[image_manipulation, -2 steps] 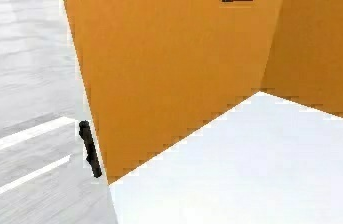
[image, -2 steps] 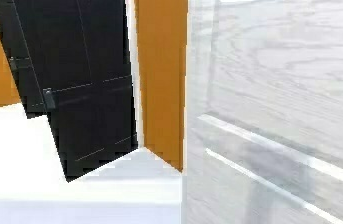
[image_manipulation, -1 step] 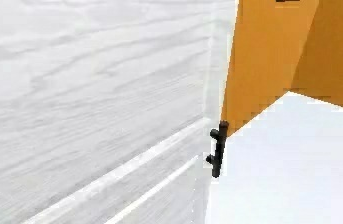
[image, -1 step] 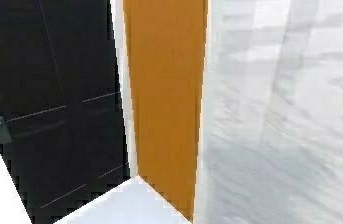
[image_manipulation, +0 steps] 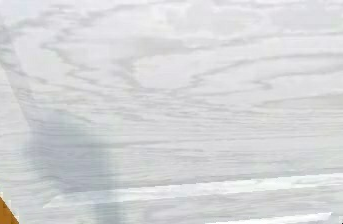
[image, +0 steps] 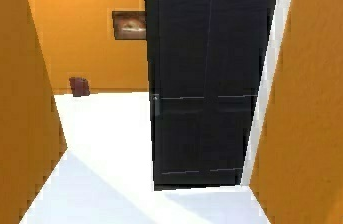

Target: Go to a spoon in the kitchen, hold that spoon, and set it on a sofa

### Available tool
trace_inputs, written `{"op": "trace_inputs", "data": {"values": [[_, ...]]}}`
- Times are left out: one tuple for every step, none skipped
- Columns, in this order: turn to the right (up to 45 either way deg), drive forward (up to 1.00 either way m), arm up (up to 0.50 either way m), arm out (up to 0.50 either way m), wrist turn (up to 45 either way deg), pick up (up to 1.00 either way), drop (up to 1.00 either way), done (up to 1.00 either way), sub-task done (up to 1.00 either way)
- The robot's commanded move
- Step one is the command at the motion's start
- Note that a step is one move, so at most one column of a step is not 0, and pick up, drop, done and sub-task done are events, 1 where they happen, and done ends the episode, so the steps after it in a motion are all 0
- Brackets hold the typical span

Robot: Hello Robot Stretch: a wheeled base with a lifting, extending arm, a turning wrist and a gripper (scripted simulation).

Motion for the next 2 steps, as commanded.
{"op": "trace_inputs", "data": {"values": [[-3.0,0.00,0.00,0.00,0.0,0.00,0.00,0.00,0.00],[0.0,0.45,0.00,0.00,0.0,0.00,0.00,0.00,0.00]]}}
